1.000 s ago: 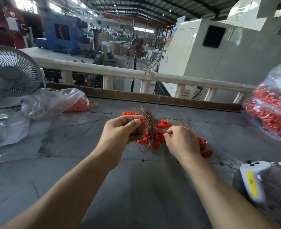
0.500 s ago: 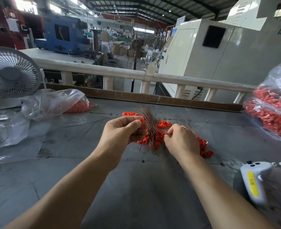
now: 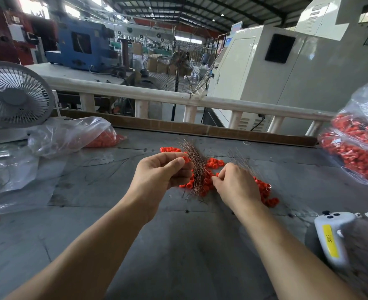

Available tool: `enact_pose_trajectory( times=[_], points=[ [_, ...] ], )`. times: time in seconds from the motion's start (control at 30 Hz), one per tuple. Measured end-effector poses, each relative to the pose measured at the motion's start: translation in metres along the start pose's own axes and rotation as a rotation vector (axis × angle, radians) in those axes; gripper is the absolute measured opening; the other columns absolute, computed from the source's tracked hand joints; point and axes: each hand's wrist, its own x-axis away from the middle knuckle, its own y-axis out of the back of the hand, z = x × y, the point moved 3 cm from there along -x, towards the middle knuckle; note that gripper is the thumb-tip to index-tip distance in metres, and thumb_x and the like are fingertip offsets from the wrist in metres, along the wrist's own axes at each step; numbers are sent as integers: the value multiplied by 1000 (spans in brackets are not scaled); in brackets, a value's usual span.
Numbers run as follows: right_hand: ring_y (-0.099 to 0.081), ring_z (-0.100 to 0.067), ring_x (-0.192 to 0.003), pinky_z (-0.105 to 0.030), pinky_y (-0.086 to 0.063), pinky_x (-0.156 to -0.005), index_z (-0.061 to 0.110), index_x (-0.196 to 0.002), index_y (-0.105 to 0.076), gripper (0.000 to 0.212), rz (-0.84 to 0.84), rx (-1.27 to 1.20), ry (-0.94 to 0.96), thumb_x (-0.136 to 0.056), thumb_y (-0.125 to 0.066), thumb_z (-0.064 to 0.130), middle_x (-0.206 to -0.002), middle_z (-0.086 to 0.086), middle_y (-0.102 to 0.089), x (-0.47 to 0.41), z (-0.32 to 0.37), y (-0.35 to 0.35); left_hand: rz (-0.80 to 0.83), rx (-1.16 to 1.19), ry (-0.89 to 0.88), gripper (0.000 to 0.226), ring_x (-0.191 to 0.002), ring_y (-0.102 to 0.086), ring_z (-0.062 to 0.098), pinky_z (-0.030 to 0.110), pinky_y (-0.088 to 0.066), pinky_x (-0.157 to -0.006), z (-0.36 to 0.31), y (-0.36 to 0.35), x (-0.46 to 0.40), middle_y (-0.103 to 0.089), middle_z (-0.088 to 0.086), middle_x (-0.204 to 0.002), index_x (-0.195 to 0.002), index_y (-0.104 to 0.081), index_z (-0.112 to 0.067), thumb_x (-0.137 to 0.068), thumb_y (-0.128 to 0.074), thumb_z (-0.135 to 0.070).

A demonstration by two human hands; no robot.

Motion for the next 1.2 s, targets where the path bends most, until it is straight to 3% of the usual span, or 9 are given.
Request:
enact_pose_trajectory(
  times=[0.13, 0.27, 0.4, 0.57, 0.73, 0.87, 1.2],
  points=[
    [-66, -23, -90, -30, -47, -72, 18, -101, -69, 11, -48, -168, 60, -98, -67, 29, -90, 3, -71, 2, 1, 3, -5, 7, 0, 15, -84, -73, 28, 34, -61, -78, -1, 0, 0, -77, 20, -97, -103, -75, -4, -99, -61, -3],
    [-64, -4, -63, -20, -47, -62, 26, -84, -74, 9, -78, -507, 95, -94, -74, 27, -69, 12, -70, 7, 5, 14, -4, 3, 3, 15, -83, -74, 28, 33, -62, -77, -1, -1, 0, -77, 19, -97, -104, -75, -4, -99, -60, -2],
    [-59, -1, -57, -15, -46, -56, 27, -79, -75, 12, -78, -767, 102, -89, -80, 30, -65, 11, -70, 11, 11, 23, -2, -3, 6, 15, -83, -74, 27, 32, -62, -76, 0, -2, 1, -77, 18, -97, -105, -75, -4, -100, -61, -3],
    [-74, -14, -70, -27, -58, -60, 24, -88, -75, 13, 1, -1056, 159, -93, -75, 11, -79, -2, -77, 22, 23, 30, 15, 2, 7, 15, -83, -73, 26, 32, -62, -76, -1, -3, 1, -77, 20, -98, -106, -75, -3, -99, -61, -3],
    [-74, -9, -80, -27, -60, -77, 29, -90, -75, 16, -11, -997, 282, -93, -75, 13, -85, 7, -78, 31, 33, 32, 41, -11, -10, 16, -84, -74, 26, 32, -61, -77, -1, -3, 1, -77, 20, -98, -107, -75, -4, -100, -61, -5],
    [-72, -6, -83, -19, -55, -78, 28, -91, -76, 13, -71, -921, 351, -90, -78, 15, -85, 15, -76, 37, 41, 34, 55, -24, -22, 15, -87, -74, 27, 33, -61, -78, 0, -5, 1, -76, 21, -95, -105, -77, -7, -98, -63, -5],
    [-70, -7, -85, -22, -55, -77, 19, -92, -79, 6, -162, -827, 385, -88, -81, 14, -86, 11, -74, 42, 43, 40, 61, -112, -108, 14, -82, -75, 25, 35, -63, -79, -1, -7, 2, -77, 18, -89, -106, -75, -6, -98, -65, -6]
  ],
)
